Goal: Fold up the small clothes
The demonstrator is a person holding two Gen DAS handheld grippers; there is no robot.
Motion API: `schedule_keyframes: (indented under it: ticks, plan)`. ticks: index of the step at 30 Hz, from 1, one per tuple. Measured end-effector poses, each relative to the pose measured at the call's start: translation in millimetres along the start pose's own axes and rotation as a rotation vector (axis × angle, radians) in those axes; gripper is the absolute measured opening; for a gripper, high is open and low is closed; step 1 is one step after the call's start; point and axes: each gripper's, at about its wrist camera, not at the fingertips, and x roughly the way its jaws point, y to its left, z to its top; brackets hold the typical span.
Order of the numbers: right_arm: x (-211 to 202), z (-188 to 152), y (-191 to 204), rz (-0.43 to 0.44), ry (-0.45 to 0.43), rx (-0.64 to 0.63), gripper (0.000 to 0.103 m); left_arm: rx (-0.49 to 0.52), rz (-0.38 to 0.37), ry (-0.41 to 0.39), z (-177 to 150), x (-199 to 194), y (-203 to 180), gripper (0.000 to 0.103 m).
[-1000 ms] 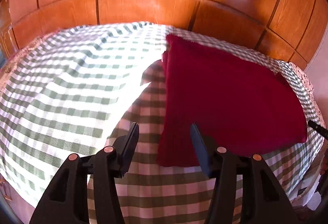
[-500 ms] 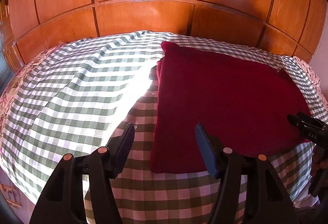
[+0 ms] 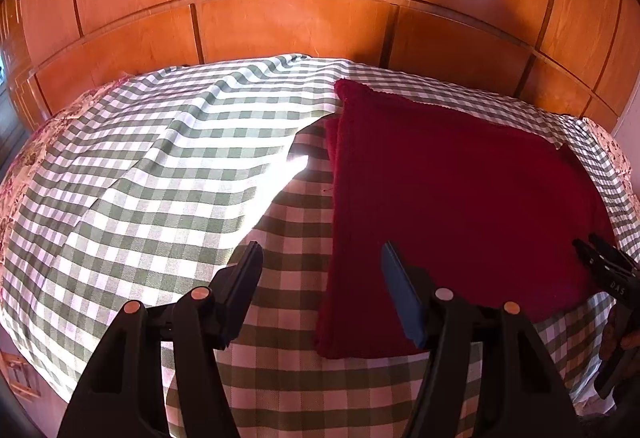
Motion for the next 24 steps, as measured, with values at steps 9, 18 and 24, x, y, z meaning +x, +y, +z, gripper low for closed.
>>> schedule_keyframes:
  ticks: [9,18,24]
  plan:
    - [0.2,-1.3,0.3,0.009,-0.013,-0.004,0.079,-0.185,-0.238,0.127,32.0,44.2,39.3,0.06]
    - [-0.5,-2.7,1.8,0.007,-0.025,-0.002,0.08,-0.245,-0.348,0.182,65.3,92.2,31.1,0.033]
    - [-1.1,-2.5,2.0,0.007,-0.023,0.0,0.08,-0.158,-0.259,0.007,74.8,47.7,0.7,0.007]
